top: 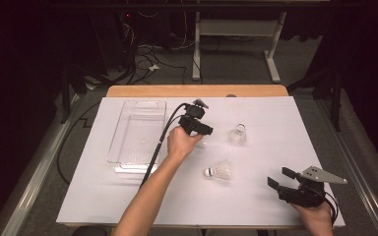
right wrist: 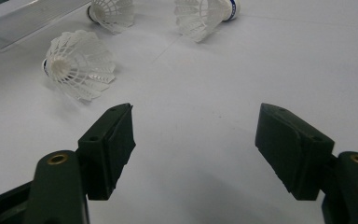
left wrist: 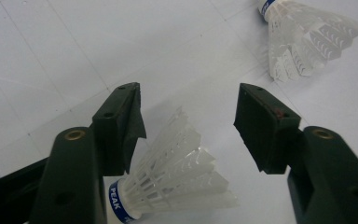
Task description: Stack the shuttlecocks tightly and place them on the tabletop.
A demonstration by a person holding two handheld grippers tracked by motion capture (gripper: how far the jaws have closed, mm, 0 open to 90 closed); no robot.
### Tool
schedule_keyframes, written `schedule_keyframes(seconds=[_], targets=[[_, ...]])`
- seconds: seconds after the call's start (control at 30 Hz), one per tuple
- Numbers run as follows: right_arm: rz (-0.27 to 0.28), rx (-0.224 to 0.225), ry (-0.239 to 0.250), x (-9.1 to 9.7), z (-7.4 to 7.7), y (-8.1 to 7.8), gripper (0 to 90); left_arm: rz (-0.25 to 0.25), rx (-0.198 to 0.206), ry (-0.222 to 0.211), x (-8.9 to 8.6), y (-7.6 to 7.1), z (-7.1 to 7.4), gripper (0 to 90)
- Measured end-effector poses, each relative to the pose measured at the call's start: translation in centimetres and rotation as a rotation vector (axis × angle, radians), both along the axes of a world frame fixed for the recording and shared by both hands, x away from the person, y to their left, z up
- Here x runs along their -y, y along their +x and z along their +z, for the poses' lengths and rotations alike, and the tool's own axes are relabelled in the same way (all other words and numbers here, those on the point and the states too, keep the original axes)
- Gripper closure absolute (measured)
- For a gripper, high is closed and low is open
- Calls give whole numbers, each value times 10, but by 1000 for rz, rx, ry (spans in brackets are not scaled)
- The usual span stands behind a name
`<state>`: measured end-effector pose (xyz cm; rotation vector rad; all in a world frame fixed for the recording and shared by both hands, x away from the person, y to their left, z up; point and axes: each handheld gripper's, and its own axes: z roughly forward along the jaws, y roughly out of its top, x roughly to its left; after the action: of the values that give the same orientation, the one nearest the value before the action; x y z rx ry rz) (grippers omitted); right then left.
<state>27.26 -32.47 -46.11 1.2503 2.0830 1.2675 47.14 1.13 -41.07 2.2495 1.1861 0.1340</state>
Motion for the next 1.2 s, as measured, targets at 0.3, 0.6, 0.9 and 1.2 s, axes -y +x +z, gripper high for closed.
schedule_keyframes(seconds=[0.3, 0.6, 0.9, 1.2], targets=[[-2, -1, 0, 0, 0, 0, 284, -10, 12, -4, -3, -5, 7, 363], [-3, -2, -2, 0, 0, 0, 284, -47, 14, 6, 0, -13, 11, 321], [-2, -1, -4, 0, 0, 0, 284, -52, 17, -6, -7, -20, 15, 305], [-1, 0, -4, 0, 0, 0, 284, -54, 20, -16, -13, -25, 18, 288]])
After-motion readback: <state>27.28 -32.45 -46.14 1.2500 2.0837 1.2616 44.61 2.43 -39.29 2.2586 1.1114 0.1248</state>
